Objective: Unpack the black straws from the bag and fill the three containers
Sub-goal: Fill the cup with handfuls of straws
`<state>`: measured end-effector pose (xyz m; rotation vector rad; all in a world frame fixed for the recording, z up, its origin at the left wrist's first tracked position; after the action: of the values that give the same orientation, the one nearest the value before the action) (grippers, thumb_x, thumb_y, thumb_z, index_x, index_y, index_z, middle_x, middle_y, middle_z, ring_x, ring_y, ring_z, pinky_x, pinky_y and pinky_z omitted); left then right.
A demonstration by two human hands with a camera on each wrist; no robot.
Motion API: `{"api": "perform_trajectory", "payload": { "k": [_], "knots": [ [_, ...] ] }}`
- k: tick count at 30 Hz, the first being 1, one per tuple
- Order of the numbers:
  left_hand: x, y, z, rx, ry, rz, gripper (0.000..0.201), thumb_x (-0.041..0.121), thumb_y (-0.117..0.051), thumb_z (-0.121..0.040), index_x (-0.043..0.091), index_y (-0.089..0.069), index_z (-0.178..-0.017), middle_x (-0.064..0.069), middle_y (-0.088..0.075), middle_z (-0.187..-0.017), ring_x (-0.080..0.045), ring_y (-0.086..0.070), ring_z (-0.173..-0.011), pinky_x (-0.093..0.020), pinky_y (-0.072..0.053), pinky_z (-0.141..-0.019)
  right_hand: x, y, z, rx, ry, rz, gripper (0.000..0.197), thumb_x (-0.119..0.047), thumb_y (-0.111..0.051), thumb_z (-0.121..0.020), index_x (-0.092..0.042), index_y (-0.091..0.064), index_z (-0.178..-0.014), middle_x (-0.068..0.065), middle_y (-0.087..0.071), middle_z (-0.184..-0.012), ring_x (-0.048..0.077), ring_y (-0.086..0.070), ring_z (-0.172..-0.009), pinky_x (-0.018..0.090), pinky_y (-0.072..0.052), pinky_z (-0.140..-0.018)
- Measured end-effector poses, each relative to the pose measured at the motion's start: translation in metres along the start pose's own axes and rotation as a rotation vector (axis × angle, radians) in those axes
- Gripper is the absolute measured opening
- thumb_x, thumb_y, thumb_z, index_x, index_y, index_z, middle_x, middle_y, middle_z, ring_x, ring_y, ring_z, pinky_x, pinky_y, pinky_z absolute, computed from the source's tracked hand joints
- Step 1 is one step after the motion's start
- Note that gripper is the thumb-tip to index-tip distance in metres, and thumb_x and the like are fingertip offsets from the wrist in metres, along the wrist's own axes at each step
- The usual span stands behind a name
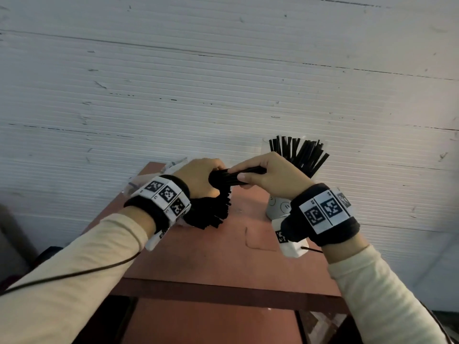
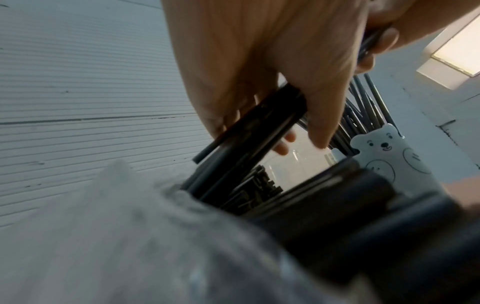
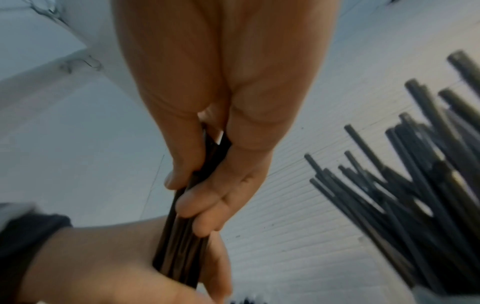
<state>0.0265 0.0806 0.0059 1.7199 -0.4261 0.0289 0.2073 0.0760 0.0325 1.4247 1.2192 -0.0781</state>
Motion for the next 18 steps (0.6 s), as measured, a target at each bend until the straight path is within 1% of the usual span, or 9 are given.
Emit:
{"api": "perform_trajectory", "payload": {
  "k": [2, 5, 7, 9, 11, 13, 14, 16, 18],
  "knots": [
    [0.013, 0.001, -0.004, 0.030, -0.039, -0.018, 0.021, 0.036, -0.062, -0.086, 0.020, -0.060, -0.099, 0.003, -0.066, -0.088, -0.020, -0.064, -0.087, -0.030, -0.047, -0.073, -0.005, 0.010, 0.008, 0.006, 0.009, 0.028, 0.023, -0.012, -0.064, -0.091, -0.023, -0.073, -0.110, -0.007, -0.073, -0.084, 0.005, -0.070, -0.075, 0.016, -0.051, -0.077],
    [0.028, 0.004, -0.009, 0.072, -0.055, 0.138, 0.033, 0.050, -0.052, -0.092, 0.019, -0.063, -0.086, 0.002, -0.069, -0.079, -0.017, -0.065, -0.076, -0.029, -0.047, -0.069, -0.018, 0.030, 0.021, 0.032, 0.053, 0.000, 0.025, -0.018, -0.061, -0.095, -0.025, -0.069, -0.118, -0.008, -0.072, -0.097, 0.012, -0.071, -0.084, 0.026, -0.056, -0.085],
    [0.040, 0.007, -0.011, 0.126, -0.063, 0.249, 0.039, 0.054, -0.052, -0.092, 0.019, -0.060, -0.076, 0.003, -0.065, -0.071, -0.017, -0.063, -0.069, -0.030, -0.047, -0.067, -0.031, 0.043, 0.028, 0.108, 0.085, 0.027, 0.028, -0.031, -0.058, -0.096, -0.037, -0.063, -0.123, -0.012, -0.069, -0.106, 0.009, -0.068, -0.094, 0.029, -0.054, -0.091],
    [0.055, 0.007, -0.012, 0.187, -0.075, 0.369, 0.042, 0.049, -0.056, -0.091, 0.019, -0.048, -0.063, 0.006, -0.052, -0.058, -0.012, -0.054, -0.056, -0.026, -0.039, -0.058, -0.045, 0.055, 0.031, 0.266, 0.159, 0.084, 0.035, -0.037, -0.059, -0.094, -0.043, -0.056, -0.128, -0.016, -0.062, -0.115, 0.003, -0.061, -0.105, 0.025, -0.051, -0.093],
    [0.072, 0.004, -0.013, 0.204, -0.096, 0.535, 0.047, 0.047, -0.058, -0.090, 0.019, -0.041, -0.057, 0.008, -0.043, -0.051, -0.004, -0.044, -0.045, -0.020, -0.034, -0.051, -0.059, 0.060, 0.030, 0.422, 0.290, 0.082, 0.043, -0.026, -0.063, -0.092, -0.035, -0.052, -0.133, -0.019, -0.052, -0.123, 0.002, -0.053, -0.116, 0.015, -0.046, -0.092],
    [0.085, -0.003, -0.016, 0.168, -0.110, 0.688, 0.046, 0.050, -0.059, -0.088, 0.016, -0.046, -0.059, 0.003, -0.050, -0.052, -0.006, -0.048, -0.047, -0.021, -0.041, -0.056, -0.065, 0.059, 0.024, 0.500, 0.411, 0.097, 0.046, -0.009, -0.060, -0.090, -0.021, -0.050, -0.134, -0.013, -0.049, -0.127, 0.006, -0.051, -0.119, 0.016, -0.045, -0.095],
    [0.089, -0.008, -0.017, 0.134, -0.099, 0.734, 0.045, 0.050, -0.059, -0.088, 0.015, -0.052, -0.061, 0.000, -0.056, -0.056, -0.010, -0.055, -0.054, -0.025, -0.045, -0.062, -0.064, 0.056, 0.020, 0.515, 0.435, 0.111, 0.044, -0.004, -0.057, -0.089, -0.016, -0.052, -0.131, -0.008, -0.050, -0.126, 0.009, -0.053, -0.118, 0.018, -0.046, -0.096],
    [0.091, -0.022, -0.019, 0.057, -0.052, 0.821, 0.033, 0.043, -0.065, -0.086, 0.013, -0.065, -0.073, -0.004, -0.069, -0.070, -0.015, -0.065, -0.071, -0.029, -0.050, -0.078, -0.056, 0.049, 0.013, 0.513, 0.402, 0.149, 0.034, 0.000, -0.053, -0.088, -0.013, -0.059, -0.120, -0.002, -0.056, -0.120, 0.009, -0.058, -0.108, 0.014, -0.045, -0.094],
    [0.088, -0.040, -0.020, -0.006, -0.012, 0.966, 0.018, 0.026, -0.074, -0.083, 0.009, -0.071, -0.090, -0.007, -0.075, -0.089, -0.016, -0.070, -0.089, -0.032, -0.052, -0.091, -0.038, 0.038, 0.009, 0.414, 0.283, 0.252, 0.027, -0.003, -0.052, -0.089, -0.012, -0.065, -0.111, -0.002, -0.062, -0.112, 0.006, -0.058, -0.100, 0.008, -0.042, -0.089]
  ]
}}
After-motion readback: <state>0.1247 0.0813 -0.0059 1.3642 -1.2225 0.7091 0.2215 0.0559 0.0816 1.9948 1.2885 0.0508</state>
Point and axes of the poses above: each hand's wrist, its own z-axis away from the middle knuckle, its own y-axis out of the back of the hand, x = y × z, the point moved 3 cm from there along -z, towards the middle knuckle
